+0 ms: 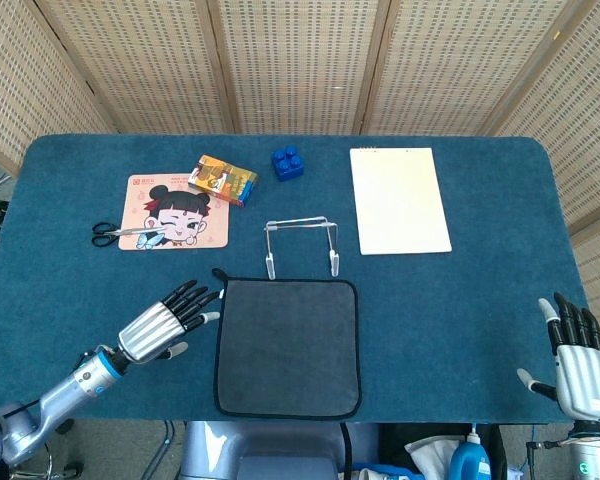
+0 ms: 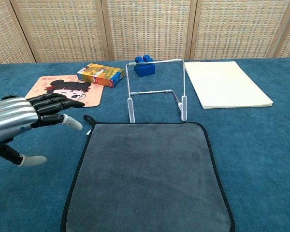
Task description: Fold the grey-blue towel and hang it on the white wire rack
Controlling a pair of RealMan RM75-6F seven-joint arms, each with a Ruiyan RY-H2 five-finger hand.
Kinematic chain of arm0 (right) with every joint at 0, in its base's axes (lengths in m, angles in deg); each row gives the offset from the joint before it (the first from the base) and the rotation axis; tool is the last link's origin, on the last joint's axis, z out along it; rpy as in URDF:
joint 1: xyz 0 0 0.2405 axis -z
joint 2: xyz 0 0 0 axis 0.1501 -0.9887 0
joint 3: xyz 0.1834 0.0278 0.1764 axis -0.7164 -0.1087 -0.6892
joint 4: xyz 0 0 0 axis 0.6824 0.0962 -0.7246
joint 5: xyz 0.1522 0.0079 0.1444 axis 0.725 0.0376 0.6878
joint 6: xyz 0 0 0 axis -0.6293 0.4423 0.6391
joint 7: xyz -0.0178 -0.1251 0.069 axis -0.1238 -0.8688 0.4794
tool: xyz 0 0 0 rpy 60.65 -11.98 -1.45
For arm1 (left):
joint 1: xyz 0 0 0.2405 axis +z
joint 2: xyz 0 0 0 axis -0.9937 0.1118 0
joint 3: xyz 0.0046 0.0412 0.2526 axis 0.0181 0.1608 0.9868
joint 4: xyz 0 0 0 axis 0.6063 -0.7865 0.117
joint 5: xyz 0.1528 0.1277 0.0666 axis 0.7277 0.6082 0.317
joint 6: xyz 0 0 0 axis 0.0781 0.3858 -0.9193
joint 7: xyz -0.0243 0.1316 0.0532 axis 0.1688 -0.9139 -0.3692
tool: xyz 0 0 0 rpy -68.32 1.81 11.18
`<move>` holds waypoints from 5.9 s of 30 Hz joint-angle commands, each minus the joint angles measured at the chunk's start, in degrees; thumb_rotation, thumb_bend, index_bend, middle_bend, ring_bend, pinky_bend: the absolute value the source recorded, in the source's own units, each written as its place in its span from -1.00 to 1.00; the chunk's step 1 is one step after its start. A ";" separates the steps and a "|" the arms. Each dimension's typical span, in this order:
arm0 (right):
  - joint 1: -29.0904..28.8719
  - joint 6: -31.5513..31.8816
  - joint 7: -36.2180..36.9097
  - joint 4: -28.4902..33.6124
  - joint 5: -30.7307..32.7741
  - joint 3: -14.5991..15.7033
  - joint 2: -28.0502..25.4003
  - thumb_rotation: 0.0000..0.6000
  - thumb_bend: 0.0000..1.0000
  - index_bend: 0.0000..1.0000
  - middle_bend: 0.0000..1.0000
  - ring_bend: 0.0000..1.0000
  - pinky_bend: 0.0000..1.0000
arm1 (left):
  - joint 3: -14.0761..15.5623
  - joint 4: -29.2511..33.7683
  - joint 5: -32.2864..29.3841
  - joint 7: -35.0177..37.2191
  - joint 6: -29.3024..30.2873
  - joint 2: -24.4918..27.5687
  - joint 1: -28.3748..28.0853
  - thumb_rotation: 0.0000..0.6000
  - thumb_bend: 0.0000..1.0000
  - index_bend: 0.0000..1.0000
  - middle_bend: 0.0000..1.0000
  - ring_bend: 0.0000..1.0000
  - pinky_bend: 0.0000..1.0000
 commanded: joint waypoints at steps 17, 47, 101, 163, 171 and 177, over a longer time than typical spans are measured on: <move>-0.16 -0.02 1.08 -0.50 0.00 -0.04 -0.12 1.00 -1.00 -1.00 -1.00 -1.00 -1.00 | 4.09 -13.69 -2.34 2.79 3.54 -9.17 -0.95 1.00 -0.46 -0.55 -1.00 -1.00 -1.00; -0.32 -0.37 0.45 -0.94 0.92 -0.03 0.36 1.00 -1.00 -1.00 -1.00 -1.00 -1.00 | 6.98 -17.85 -4.75 -0.71 1.99 -14.99 -4.64 1.00 -0.36 -0.55 -1.00 -1.00 -1.00; -0.33 -0.66 2.43 -0.89 0.47 0.43 -0.01 1.00 -1.00 -1.00 -1.00 -1.00 -1.00 | 8.88 -20.24 -7.11 0.75 7.00 -14.53 -4.76 1.00 0.03 0.49 -1.00 -1.00 -1.00; 0.15 -0.08 5.17 -0.47 -0.09 0.69 -1.14 1.00 -1.00 -1.00 -1.00 -1.00 -1.00 | 5.85 -5.38 -7.09 -12.80 3.64 -6.07 -9.93 1.00 0.02 0.44 -1.00 -1.00 -1.00; 0.12 -0.16 5.97 -0.53 -0.28 0.69 -1.41 1.00 -1.00 -1.00 -1.00 -1.00 -1.00 | 4.96 -3.31 -7.57 -16.80 -1.17 -6.97 -11.92 1.00 0.00 0.42 -1.00 -1.00 -1.00; 0.15 -0.14 6.13 -0.46 -0.25 0.65 -1.50 1.00 -1.00 -1.00 -1.00 -1.00 -1.00 | 4.99 -3.09 -7.26 -18.45 -3.18 -8.17 -12.87 1.00 0.00 0.40 -1.00 -1.00 -1.00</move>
